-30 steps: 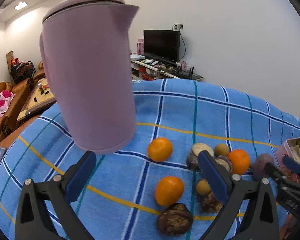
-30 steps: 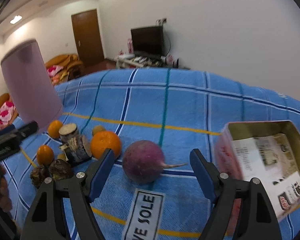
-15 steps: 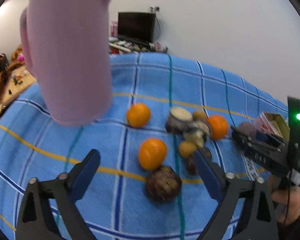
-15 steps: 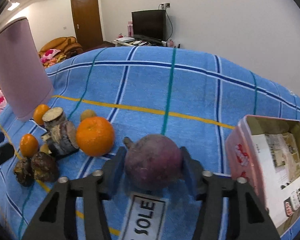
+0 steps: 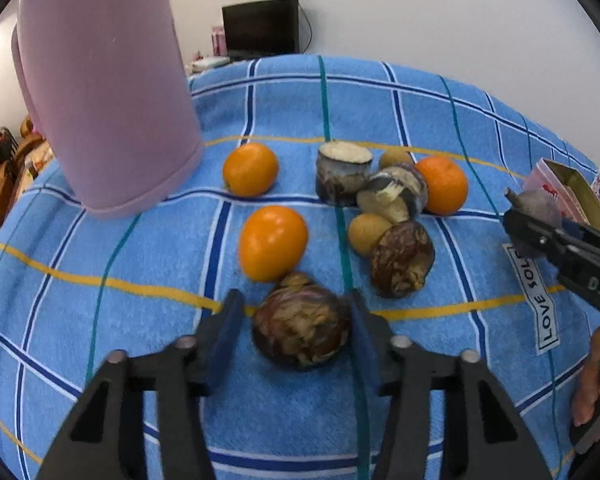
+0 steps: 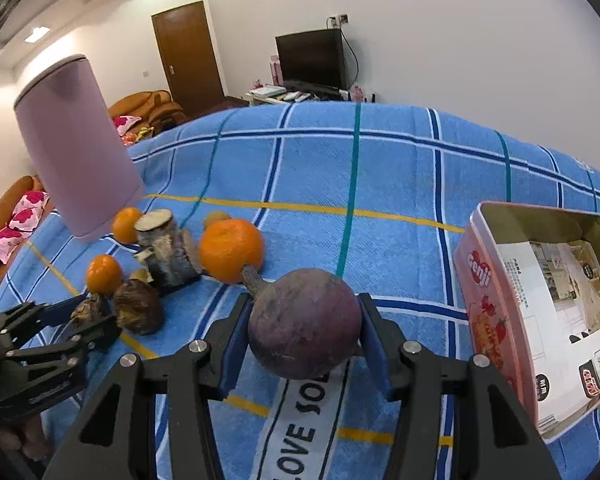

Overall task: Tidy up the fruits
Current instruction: 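Carry the beet and mangosteen into the pink tin with both tools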

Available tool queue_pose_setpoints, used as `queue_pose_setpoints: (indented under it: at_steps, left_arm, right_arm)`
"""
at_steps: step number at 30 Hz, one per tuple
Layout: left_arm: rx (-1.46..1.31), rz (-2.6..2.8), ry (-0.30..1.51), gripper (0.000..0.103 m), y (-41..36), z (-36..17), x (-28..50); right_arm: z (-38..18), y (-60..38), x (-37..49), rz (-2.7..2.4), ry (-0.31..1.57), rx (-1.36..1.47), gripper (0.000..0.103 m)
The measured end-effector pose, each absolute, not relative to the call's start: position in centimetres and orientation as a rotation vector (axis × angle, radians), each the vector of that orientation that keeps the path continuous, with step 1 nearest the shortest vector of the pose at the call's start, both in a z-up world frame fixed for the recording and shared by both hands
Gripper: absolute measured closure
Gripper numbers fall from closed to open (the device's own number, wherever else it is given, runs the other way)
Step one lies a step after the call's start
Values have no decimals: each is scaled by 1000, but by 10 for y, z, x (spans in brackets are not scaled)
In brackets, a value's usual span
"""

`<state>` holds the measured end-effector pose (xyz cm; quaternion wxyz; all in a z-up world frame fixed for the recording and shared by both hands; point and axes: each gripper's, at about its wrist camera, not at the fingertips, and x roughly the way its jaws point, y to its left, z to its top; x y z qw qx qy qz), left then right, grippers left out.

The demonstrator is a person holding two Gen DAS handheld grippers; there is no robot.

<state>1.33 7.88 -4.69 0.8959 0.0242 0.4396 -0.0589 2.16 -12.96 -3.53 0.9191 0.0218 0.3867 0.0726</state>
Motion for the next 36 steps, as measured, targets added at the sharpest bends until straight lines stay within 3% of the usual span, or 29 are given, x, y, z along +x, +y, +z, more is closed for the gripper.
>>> queue_pose_setpoints:
  at_steps: [8, 18, 25, 36]
  left_arm:
    - [-71, -144, 871, 57, 98, -42, 9]
    - [-132, -174, 654, 57, 81, 5, -19]
    - [-65, -264, 581, 57, 17, 27, -19]
    - [46, -419, 569, 57, -119, 26, -18]
  right_arm:
    - [-23, -127, 3, 174, 730, 31, 50]
    - [13, -156, -33, 245, 539, 62, 50]
    - [22, -204, -50, 98, 473, 15, 50]
    - [13, -316, -54, -200, 519, 48, 50]
